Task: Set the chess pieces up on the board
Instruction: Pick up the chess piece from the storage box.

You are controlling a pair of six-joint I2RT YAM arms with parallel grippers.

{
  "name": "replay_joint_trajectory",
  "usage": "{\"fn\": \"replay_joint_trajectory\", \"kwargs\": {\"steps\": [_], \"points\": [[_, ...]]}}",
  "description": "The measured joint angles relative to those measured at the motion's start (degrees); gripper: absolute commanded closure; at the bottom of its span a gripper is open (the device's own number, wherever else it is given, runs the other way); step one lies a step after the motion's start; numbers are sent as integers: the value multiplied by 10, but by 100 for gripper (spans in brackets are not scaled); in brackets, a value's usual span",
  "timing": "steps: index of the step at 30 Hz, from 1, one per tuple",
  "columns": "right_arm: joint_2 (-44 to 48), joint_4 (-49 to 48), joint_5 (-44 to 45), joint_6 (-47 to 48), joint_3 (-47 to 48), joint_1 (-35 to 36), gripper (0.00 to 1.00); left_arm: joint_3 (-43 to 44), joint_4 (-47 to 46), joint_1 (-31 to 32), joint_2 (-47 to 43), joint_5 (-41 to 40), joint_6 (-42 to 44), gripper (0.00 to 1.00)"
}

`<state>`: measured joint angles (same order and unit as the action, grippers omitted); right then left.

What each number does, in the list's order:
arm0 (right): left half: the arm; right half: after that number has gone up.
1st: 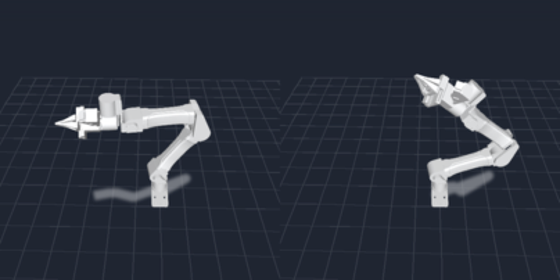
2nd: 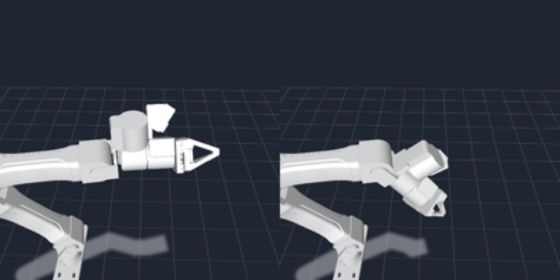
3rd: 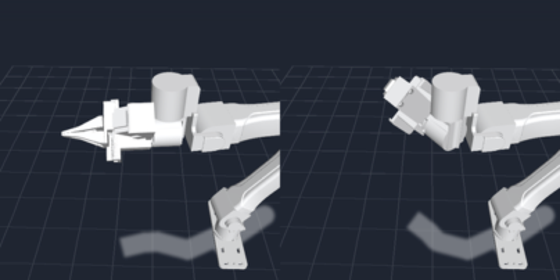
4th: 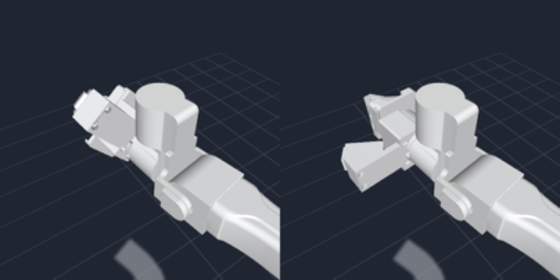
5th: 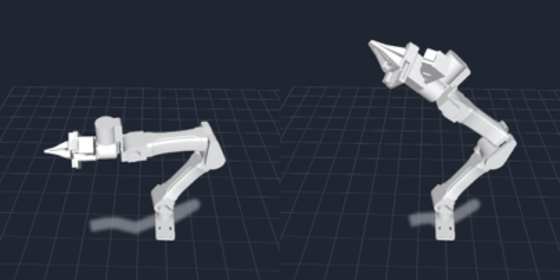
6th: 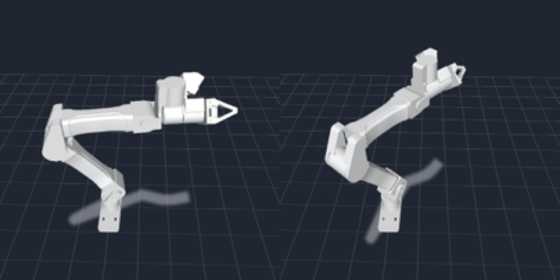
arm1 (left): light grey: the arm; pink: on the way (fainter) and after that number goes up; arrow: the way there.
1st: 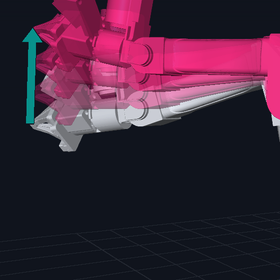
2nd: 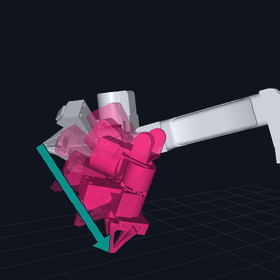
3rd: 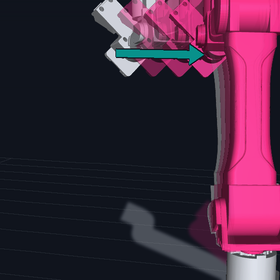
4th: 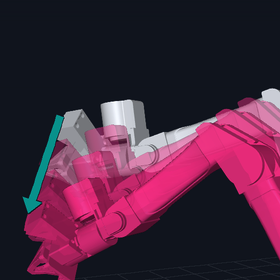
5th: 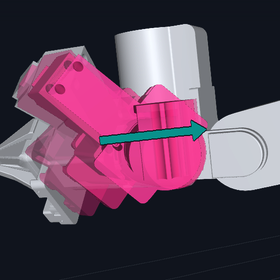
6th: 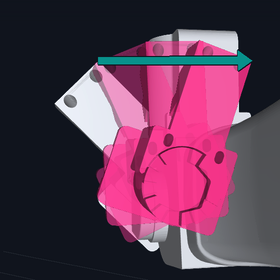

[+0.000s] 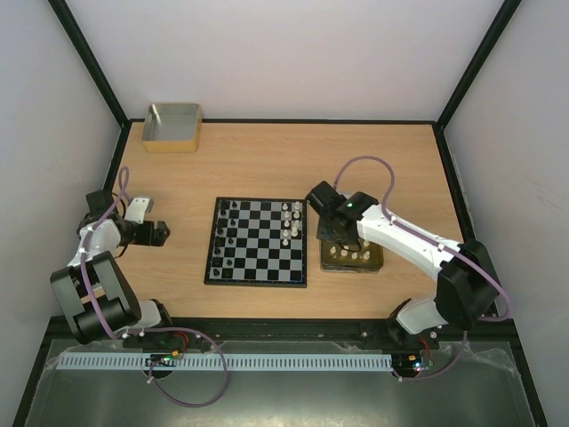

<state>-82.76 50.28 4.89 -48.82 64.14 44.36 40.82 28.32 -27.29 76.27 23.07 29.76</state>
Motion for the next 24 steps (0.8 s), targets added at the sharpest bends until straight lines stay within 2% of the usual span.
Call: {"fn": "replay_joint_trajectory", "kwargs": {"steps": [5, 24], "points": [[2, -5, -7, 12, -71, -45, 82, 8, 1, 7, 2, -2, -2, 0], [-61, -104, -50, 42, -111, -59, 82, 15, 8, 21, 2, -11, -4, 1]]}}
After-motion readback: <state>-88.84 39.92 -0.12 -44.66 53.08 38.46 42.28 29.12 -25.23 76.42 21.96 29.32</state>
